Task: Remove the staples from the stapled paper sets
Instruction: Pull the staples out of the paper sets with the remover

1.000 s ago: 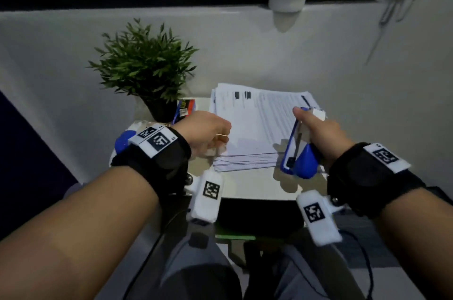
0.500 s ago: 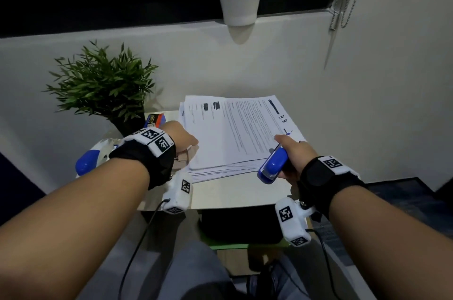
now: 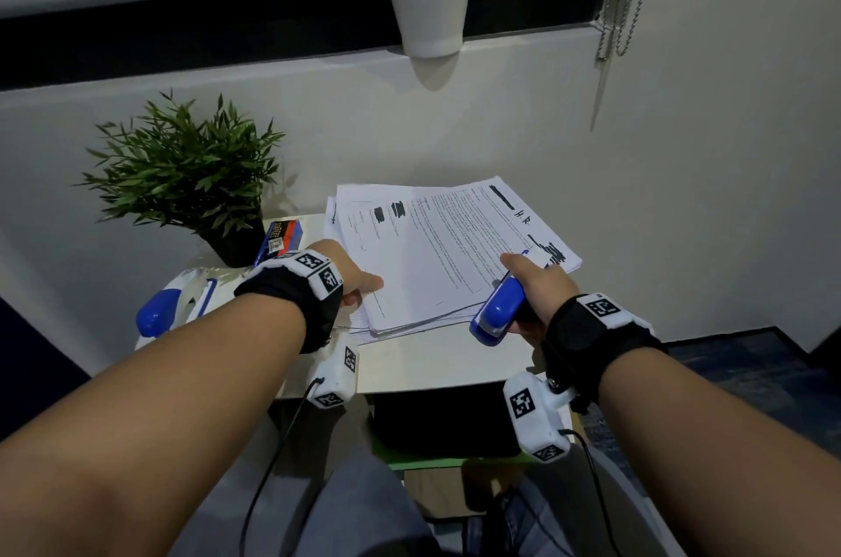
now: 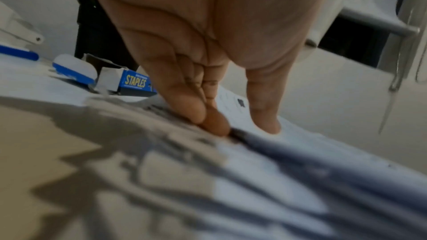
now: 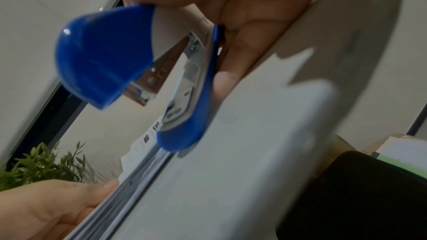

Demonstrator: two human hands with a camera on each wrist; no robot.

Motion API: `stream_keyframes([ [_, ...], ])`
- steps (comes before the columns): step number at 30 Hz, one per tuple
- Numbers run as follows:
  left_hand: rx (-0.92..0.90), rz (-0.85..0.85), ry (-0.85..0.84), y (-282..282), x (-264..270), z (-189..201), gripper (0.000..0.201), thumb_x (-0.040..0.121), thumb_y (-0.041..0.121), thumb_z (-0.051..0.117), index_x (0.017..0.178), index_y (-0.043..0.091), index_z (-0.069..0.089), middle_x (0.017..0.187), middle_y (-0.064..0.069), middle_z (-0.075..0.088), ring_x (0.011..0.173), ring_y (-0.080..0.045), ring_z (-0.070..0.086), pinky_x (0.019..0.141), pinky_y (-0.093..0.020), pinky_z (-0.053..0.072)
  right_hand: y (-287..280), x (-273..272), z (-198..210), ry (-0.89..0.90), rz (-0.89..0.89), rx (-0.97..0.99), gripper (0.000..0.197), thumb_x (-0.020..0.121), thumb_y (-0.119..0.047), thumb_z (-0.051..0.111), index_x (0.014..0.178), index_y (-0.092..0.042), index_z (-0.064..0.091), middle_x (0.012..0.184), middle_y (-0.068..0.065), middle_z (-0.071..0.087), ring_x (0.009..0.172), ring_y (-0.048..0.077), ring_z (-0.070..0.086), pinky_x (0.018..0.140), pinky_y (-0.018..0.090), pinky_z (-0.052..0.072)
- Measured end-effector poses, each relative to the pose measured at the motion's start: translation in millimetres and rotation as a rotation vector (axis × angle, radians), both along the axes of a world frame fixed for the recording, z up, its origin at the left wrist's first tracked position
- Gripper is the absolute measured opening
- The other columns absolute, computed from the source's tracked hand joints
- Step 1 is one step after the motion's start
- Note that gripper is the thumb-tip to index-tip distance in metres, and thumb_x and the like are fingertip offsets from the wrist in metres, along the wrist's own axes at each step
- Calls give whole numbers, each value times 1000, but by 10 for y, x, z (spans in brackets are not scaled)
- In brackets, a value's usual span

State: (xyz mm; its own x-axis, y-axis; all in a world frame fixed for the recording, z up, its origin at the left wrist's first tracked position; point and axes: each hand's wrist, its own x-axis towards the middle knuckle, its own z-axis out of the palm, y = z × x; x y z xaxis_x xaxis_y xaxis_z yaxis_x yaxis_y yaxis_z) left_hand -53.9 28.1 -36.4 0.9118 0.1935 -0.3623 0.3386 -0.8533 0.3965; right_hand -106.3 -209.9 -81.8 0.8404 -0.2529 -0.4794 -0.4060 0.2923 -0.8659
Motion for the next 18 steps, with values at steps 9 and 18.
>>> stream_keyframes([
  [9, 423, -146, -5, -117, 104, -48, 53, 69, 60, 69, 76, 11, 52, 91, -9, 65, 93, -29, 63, 91, -42, 49, -13, 12, -66, -28, 6, -8, 54, 59, -40, 74, 100, -12, 52, 109, 22, 64, 75, 32, 63, 63, 47, 54],
  [18, 528, -281, 17, -259, 250, -165, 30, 74, 39, 67, 70, 13, 52, 80, -1, 59, 77, -23, 58, 76, -35, 52, -44, 32, -133, -47, -2, -25, 45, 70, -39, 73, 98, -12, 50, 99, 19, 63, 75, 33, 64, 68, 51, 56],
])
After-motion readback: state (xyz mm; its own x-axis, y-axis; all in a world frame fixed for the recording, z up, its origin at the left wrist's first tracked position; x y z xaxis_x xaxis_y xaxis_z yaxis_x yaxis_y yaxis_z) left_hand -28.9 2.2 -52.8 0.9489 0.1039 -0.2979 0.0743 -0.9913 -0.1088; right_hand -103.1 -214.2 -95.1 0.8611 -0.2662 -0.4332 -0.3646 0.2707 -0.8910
